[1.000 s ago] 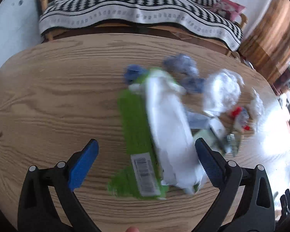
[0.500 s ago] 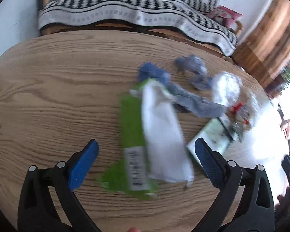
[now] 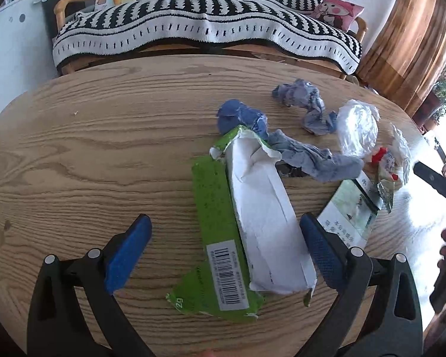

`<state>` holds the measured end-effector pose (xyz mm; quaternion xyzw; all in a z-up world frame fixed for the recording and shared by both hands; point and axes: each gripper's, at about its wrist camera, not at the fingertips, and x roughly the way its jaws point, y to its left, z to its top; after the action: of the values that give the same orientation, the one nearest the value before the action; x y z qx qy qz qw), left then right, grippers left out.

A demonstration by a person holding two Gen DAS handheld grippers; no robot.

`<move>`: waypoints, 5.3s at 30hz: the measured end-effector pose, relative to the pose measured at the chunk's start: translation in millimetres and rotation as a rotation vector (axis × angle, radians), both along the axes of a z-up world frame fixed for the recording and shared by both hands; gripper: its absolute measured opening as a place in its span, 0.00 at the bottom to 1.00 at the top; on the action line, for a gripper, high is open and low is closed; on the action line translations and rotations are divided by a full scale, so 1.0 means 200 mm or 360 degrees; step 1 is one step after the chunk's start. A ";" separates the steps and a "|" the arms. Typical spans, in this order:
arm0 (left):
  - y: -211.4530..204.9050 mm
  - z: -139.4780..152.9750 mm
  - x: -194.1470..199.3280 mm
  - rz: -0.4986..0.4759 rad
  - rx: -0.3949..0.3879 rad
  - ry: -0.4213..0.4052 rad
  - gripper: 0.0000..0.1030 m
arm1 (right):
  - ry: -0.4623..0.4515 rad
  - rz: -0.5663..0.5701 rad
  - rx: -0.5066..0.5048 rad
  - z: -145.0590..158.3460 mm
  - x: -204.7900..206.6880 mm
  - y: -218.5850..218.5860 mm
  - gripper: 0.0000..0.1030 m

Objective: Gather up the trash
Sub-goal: 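Grasp the green-and-white carton with the left tool while the right tool grasps the white tissue, then lift the carton and tissue off the table with both tools, then carry the carton and tissue over the black bin, then open both tools to drop the carton and tissue into the bin, then move both tools back over the table to the remaining trash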

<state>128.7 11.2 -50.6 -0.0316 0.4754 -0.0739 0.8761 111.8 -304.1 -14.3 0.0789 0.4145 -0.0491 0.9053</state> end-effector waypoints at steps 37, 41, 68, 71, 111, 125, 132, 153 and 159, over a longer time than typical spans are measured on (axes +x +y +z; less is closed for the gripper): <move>0.15 0.10 -0.05 0.0117 -0.0002 -0.0174 0.32 | -0.0066 0.0102 0.0068 -0.01 -0.14 0.01 0.18; 0.16 0.09 -0.03 0.0120 -0.0001 -0.0164 0.33 | -0.0059 0.0121 0.0062 -0.03 -0.11 0.04 0.18; 0.02 0.32 -0.25 0.0045 0.0009 -0.0386 0.33 | -0.0223 0.0165 0.0167 0.17 -0.38 0.17 0.18; -0.14 0.40 -0.36 -0.0109 -0.0074 -0.0404 0.33 | -0.0253 0.0120 0.0211 0.20 -0.61 0.08 0.18; -2.00 -0.34 -1.68 -0.1397 -0.0064 0.0266 0.91 | 0.0342 -0.0371 0.0464 -0.70 -2.47 -1.04 0.93; -1.52 0.30 -1.27 -0.1021 -0.0151 -0.0170 0.94 | 0.0132 -0.0493 0.0206 -0.52 -2.45 -1.07 0.93; -0.70 0.36 -0.86 -0.0390 -0.0065 -0.0145 0.94 | -0.0062 -0.0312 0.0064 -0.22 -1.98 -0.88 0.93; -0.07 0.27 -0.25 -0.0103 -0.0012 -0.0063 0.94 | -0.0153 0.0196 0.0231 0.27 -0.61 0.12 0.93; -0.10 0.23 -0.08 -0.0064 -0.0029 -0.0108 0.94 | -0.0181 0.0053 0.0295 0.23 -0.36 0.22 0.93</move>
<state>113.3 -8.0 -5.5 -0.0275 0.4453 -0.0968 0.8897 40.3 -260.0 30.9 0.1581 0.3664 0.0089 0.9169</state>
